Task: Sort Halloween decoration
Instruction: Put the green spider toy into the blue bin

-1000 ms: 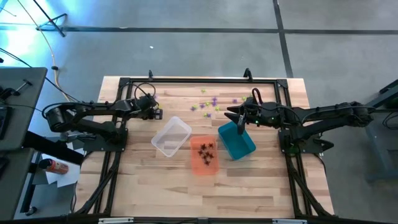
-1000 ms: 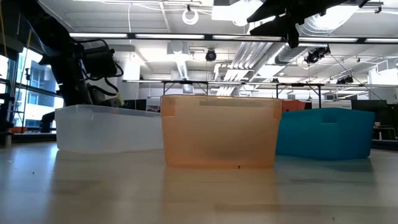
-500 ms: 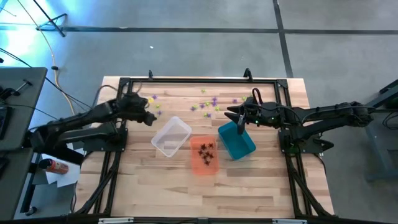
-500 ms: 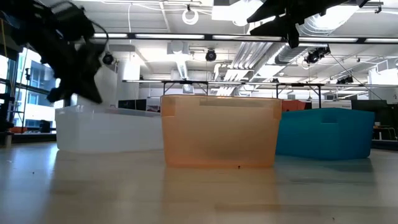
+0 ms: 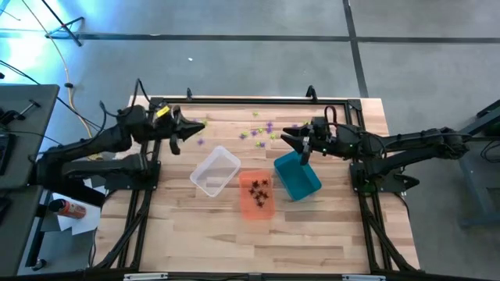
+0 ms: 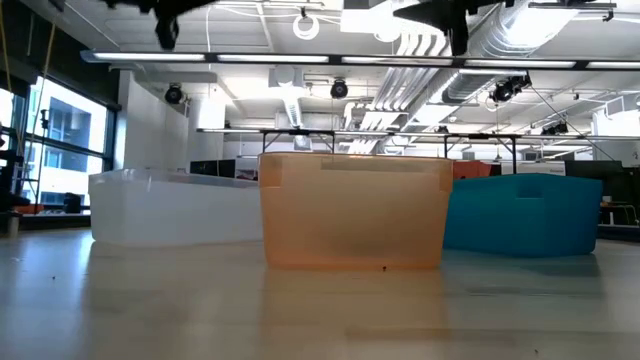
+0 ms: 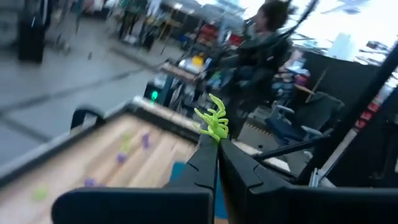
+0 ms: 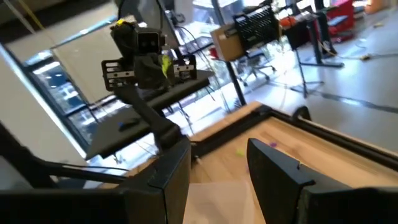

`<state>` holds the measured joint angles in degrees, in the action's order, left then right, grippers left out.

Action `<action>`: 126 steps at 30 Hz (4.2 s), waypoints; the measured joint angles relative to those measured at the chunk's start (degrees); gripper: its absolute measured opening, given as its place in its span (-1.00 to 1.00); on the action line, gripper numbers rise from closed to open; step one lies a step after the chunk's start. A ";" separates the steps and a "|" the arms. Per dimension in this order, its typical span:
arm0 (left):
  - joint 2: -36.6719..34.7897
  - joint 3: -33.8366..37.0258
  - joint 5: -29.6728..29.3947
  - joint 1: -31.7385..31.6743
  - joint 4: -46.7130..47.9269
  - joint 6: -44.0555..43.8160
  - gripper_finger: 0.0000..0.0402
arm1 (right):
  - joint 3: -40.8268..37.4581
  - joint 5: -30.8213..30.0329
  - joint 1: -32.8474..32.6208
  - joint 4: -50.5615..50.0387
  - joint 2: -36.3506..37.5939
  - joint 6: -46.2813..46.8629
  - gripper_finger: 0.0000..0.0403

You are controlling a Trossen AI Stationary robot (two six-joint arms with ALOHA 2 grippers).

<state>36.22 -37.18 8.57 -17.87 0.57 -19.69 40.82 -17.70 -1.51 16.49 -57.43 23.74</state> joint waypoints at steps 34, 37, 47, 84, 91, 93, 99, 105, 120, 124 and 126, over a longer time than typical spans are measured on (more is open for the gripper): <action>6.23 -5.30 -13.76 18.27 3.81 10.63 -1.00 | 0.00 2.10 -0.09 0.89 0.00 -1.76 -0.24; 8.60 -5.32 -12.17 18.27 3.45 8.18 -1.00 | -0.02 2.05 -0.01 2.17 -0.01 -1.75 -0.24; 32.84 -13.66 -7.32 17.55 2.77 12.71 -1.00 | 0.00 1.86 2.12 23.41 0.22 -6.72 -0.24; 85.28 -44.29 -7.49 14.55 -4.53 14.00 -0.69 | 0.00 1.63 3.80 24.74 0.15 -7.70 -0.24; 81.32 -44.08 -2.40 13.98 3.26 11.46 -0.14 | 0.00 1.61 3.80 25.13 0.15 -7.75 -0.24; 77.46 -44.10 1.13 13.01 7.51 12.29 -0.04 | 0.00 1.60 3.80 26.07 0.17 -7.75 -0.24; 61.86 -44.18 1.84 7.26 20.27 10.14 0.03 | 0.00 -0.61 3.80 27.54 0.24 -5.72 -0.24; 44.16 -38.10 -3.48 5.09 17.19 9.93 -0.03 | 0.00 -2.07 3.80 23.43 -0.56 -3.62 -0.24; 15.82 -9.45 -12.97 11.34 -2.52 -4.10 -0.06 | 16.31 0.96 7.76 -28.96 -13.31 22.36 -0.28; 15.13 -9.43 -14.44 11.30 -3.81 -3.66 -0.06 | 27.61 -0.64 14.12 -48.85 -23.89 24.76 -0.31; 15.15 -9.43 -14.37 11.30 -4.64 -3.73 -0.06 | 30.65 1.03 17.85 -54.22 -28.81 27.66 -0.32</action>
<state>51.37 -46.61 -5.80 -6.57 -4.07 -23.42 71.46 -16.67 16.34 -37.73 -86.24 51.40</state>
